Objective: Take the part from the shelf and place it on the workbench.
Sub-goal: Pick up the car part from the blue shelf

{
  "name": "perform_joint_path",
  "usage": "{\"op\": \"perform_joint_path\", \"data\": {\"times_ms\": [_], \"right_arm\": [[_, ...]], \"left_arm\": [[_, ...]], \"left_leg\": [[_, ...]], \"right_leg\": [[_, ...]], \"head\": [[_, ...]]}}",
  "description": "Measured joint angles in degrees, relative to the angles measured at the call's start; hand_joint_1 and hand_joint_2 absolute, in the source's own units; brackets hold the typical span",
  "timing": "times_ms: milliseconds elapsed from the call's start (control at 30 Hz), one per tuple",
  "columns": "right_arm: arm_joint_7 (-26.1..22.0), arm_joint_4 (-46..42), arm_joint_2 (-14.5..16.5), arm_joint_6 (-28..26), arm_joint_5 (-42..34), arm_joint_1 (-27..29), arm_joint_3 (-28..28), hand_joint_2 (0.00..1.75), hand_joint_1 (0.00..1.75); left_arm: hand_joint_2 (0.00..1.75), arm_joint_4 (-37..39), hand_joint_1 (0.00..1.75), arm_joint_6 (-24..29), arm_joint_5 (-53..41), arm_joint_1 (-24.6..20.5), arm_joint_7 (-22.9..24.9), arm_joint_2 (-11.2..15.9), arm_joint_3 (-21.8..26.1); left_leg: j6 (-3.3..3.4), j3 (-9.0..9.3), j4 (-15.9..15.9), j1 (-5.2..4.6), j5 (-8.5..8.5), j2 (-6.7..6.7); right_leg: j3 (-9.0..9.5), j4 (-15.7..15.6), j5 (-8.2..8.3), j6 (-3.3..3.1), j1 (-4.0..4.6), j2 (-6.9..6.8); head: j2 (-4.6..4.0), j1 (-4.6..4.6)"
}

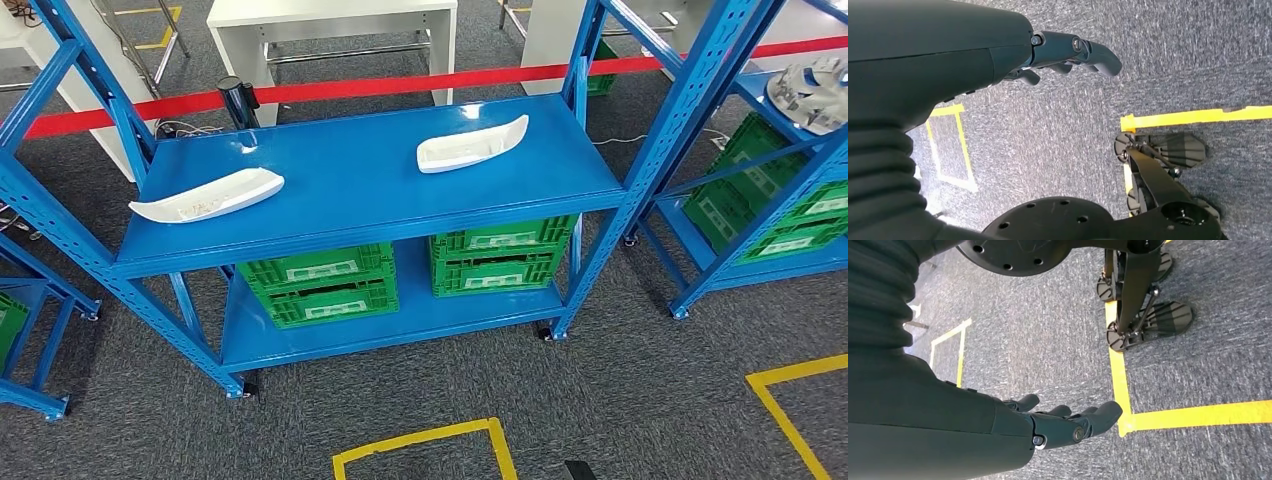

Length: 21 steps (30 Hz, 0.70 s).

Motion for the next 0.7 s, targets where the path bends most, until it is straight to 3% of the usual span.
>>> {"op": "perform_joint_path", "data": {"times_ms": [33,167,700], "right_arm": [[-0.10,0.22,0.17,-0.04,1.18,-0.26,-1.17,0.00,0.00],[-0.42,1.15,0.76,-0.22,5.94,-1.36,-5.81,1.75,0.00],[-2.23,4.66,2.90,-1.77,24.15,-6.39,-23.67,1.75,0.00]], "left_arm": [[0.00,0.25,0.00,0.01,-1.12,-0.30,0.02,-0.18,1.00],[0.00,1.32,0.00,-0.02,-5.68,-1.62,0.43,-1.06,4.98],[0.00,5.30,0.00,-0.01,-22.93,-7.61,0.71,-4.42,20.33]], "left_leg": [[0.00,0.00,0.00,0.00,0.00,0.00],[0.00,0.01,0.00,0.00,0.00,0.00],[0.00,0.03,0.04,0.00,0.02,0.00]], "right_leg": [[0.00,0.00,0.00,0.00,0.00,0.00],[0.01,0.00,0.00,0.00,0.00,0.00],[0.02,0.00,0.04,0.04,0.00,0.01]], "head": [[0.00,0.00],[0.00,0.00],[0.00,0.00]]}}
